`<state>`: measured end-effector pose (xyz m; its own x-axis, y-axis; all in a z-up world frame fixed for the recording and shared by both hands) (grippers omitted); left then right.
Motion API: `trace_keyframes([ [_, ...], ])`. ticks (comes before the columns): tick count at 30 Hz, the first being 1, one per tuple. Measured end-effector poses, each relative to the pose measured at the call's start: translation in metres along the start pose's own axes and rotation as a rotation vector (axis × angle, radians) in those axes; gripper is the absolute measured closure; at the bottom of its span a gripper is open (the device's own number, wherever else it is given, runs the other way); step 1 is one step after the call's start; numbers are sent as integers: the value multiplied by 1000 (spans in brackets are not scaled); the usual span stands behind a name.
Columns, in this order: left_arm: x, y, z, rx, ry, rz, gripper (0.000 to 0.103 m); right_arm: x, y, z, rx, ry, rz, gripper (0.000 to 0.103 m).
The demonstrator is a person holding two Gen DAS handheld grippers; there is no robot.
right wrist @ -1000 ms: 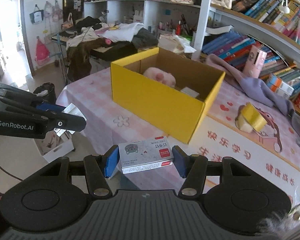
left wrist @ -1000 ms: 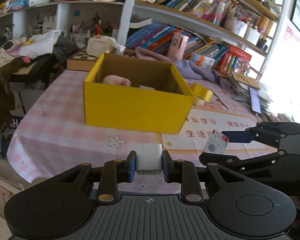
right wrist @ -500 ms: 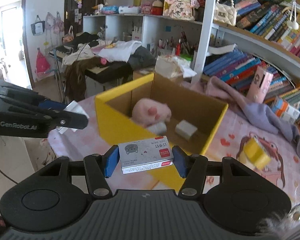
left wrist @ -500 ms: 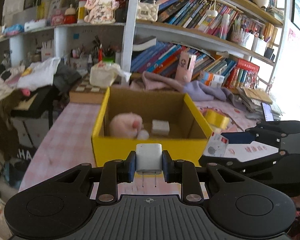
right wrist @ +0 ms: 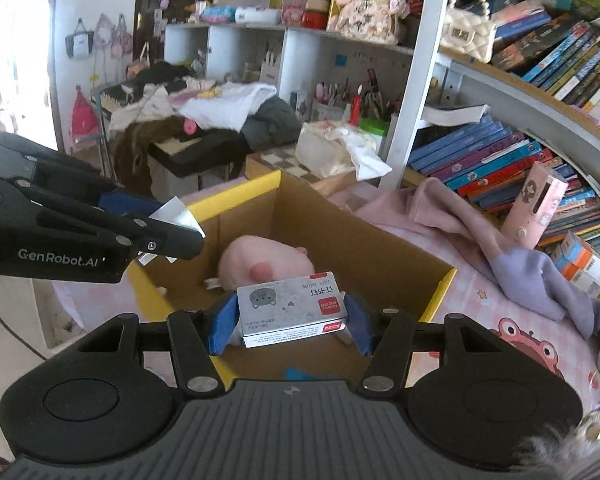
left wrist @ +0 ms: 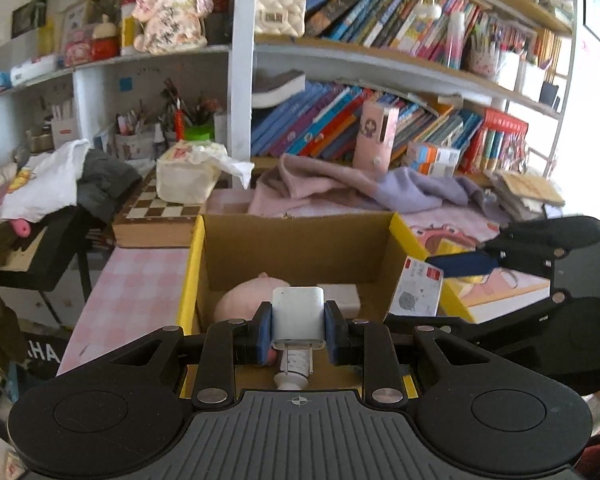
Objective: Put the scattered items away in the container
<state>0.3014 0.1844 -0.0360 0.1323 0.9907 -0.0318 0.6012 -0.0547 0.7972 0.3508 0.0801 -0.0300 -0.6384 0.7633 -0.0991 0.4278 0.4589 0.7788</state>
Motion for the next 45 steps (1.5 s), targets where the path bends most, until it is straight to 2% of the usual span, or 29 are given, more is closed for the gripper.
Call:
trace_keyframes([
  [3, 1, -4, 24, 53, -3, 18, 78, -9, -3, 24, 63, 12, -17, 48],
  [11, 13, -23, 80, 259, -26, 33, 78, -10, -8, 83, 212, 91, -129, 48],
  [16, 8, -31, 96, 334, -32, 97, 78, -10, -18, 111, 322, 107, -176, 48],
  [20, 6, -39, 103, 370, -39, 104, 78, -6, -26, 120, 368, 131, -187, 48],
  [25, 5, -38, 105, 370, -38, 92, 78, -6, -27, 119, 371, 141, -181, 48],
  [27, 7, -37, 103, 361, -21, 95, 75, -5, -26, 118, 360, 140, -186, 47],
  [31, 7, -28, 92, 310, 23, 117, 68, -7, -21, 110, 307, 108, -191, 35],
  [32, 8, -25, 88, 291, 26, 108, 66, -9, -20, 107, 294, 102, -179, 34],
  [34, 9, -20, 77, 258, 22, 78, 60, -12, -18, 98, 257, 97, -141, 34],
  [36, 12, -15, 67, 224, 33, 49, 41, -15, -15, 88, 223, 80, -120, 35],
  [42, 10, -5, 32, 134, 53, 6, 28, -15, -5, 49, 107, 34, -80, 34],
  [45, 9, -2, 12, 73, 84, 3, 26, -14, -1, 30, 49, 2, -60, 34],
])
Point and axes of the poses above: each gripper's, at about its wrist camera, not at the fingertips, and z roughly the way its jaws point, x to its left, y to its top, the point moved 9 cm from there along z, roughly the way its jaws point, and after that the axes turned 3 degrees about y, right-handed, at the moved point
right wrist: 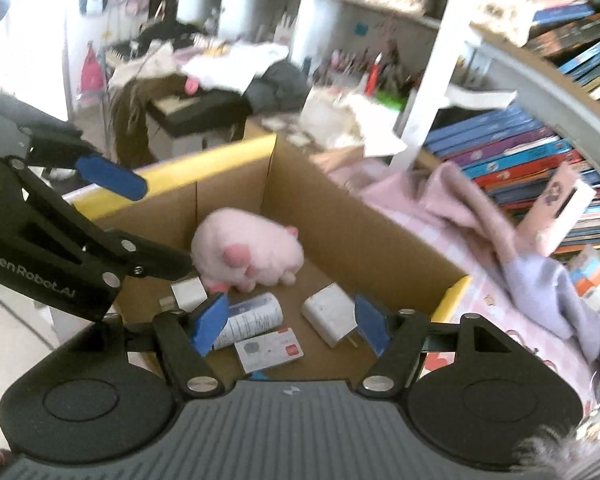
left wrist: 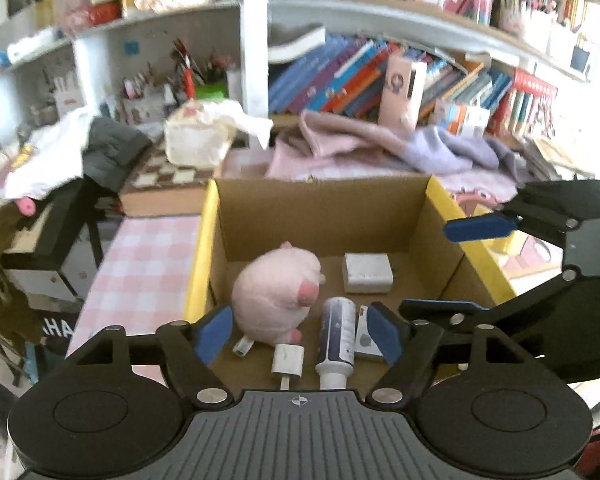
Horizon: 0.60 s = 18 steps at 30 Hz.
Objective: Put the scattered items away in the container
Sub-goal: 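Open the left tool over the box while the right tool releases the white-red box, then withdraw both open tools from the box toward the yellow tape roll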
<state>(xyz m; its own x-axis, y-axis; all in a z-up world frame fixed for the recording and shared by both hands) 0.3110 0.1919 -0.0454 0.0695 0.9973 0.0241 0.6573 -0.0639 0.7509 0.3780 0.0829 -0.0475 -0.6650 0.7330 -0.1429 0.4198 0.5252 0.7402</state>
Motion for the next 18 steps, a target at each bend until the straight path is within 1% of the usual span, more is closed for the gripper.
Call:
trace_keyframes([
  [1, 0, 0, -7, -21, 11, 3, 26, 0, 1, -6, -19, -11, 12, 35],
  [4, -3, -2, -26, -74, 47, 27, 20, -2, 2, -27, -78, -53, 56, 35],
  [7, -6, -9, -43, -107, 67, 33, 19, -5, 0, -50, -138, -86, 112, 35],
  [12, -7, -27, -63, -112, 74, -18, 18, -3, -12, -86, -209, -136, 180, 35],
  [18, -6, -55, -87, -104, 90, -69, 15, 8, -37, -123, -245, -193, 230, 34],
])
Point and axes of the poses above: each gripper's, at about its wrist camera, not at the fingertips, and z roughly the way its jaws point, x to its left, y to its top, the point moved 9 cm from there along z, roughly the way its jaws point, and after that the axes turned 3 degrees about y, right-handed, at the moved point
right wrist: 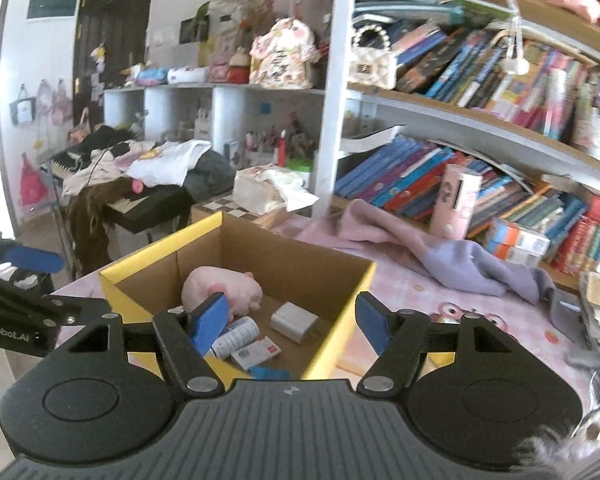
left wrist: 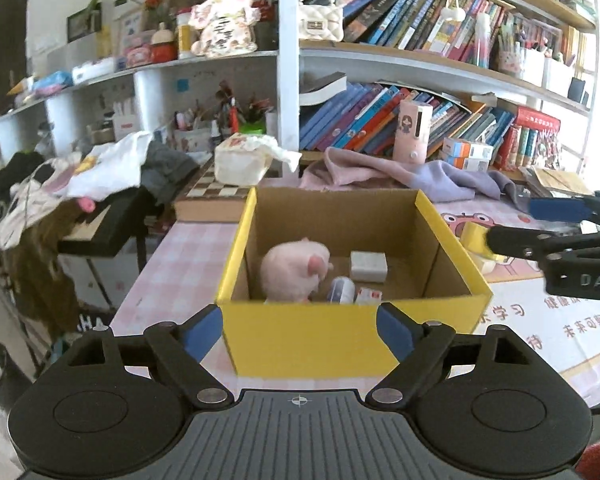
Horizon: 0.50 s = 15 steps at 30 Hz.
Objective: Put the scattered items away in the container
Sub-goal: 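Withdraw both open tools from the box toward the yellow tape roll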
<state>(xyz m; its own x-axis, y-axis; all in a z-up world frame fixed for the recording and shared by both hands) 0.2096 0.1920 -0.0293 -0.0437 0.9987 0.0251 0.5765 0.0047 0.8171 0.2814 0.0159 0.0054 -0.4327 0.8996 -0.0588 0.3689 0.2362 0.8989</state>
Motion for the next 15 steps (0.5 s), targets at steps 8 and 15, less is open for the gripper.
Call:
trace_keyframes([
  [8, -1, -35, -31, 17, 17, -22, 14, 4, -37, -48, 20, -66, 60, 33],
  [15, -8, -59, -50, 33, 12, -26, 13, 20, -69, -74, 66, -65, 67, 32],
])
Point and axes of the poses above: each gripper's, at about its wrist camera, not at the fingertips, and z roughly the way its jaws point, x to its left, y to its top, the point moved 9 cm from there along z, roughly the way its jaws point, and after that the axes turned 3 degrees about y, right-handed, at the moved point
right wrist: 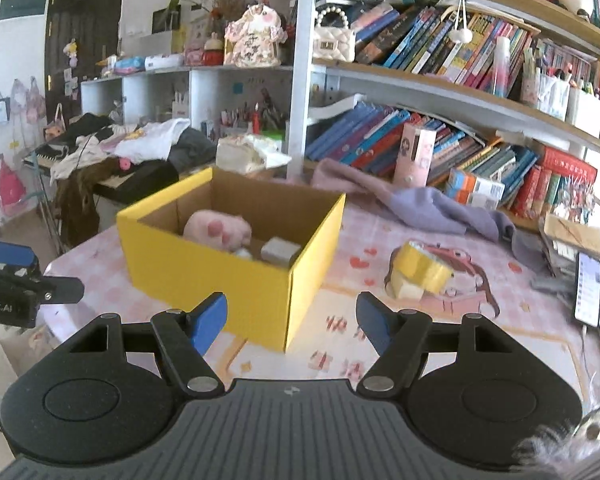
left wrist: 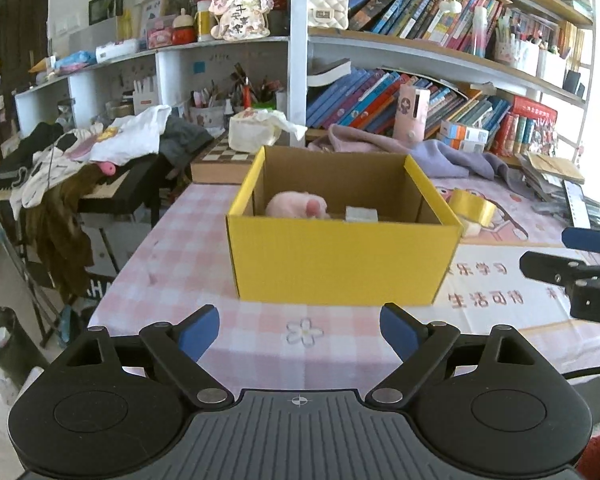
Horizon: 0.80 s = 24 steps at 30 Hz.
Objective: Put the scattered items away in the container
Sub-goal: 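Withdraw both open tools from the box toward the yellow tape roll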
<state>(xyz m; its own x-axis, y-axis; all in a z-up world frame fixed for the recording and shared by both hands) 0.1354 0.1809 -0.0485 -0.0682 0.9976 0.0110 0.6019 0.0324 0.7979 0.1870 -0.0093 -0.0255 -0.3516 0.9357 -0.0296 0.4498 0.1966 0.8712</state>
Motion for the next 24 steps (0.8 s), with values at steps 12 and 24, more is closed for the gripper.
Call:
trace_keyframes([
  [12, -32, -37, -4, 101, -79, 55, 13, 27, -36, -20, 91, 53, -74, 26],
  [24, -62, -48, -9, 116, -148, 126, 12, 13, -55, -33, 134, 2, -35, 24],
])
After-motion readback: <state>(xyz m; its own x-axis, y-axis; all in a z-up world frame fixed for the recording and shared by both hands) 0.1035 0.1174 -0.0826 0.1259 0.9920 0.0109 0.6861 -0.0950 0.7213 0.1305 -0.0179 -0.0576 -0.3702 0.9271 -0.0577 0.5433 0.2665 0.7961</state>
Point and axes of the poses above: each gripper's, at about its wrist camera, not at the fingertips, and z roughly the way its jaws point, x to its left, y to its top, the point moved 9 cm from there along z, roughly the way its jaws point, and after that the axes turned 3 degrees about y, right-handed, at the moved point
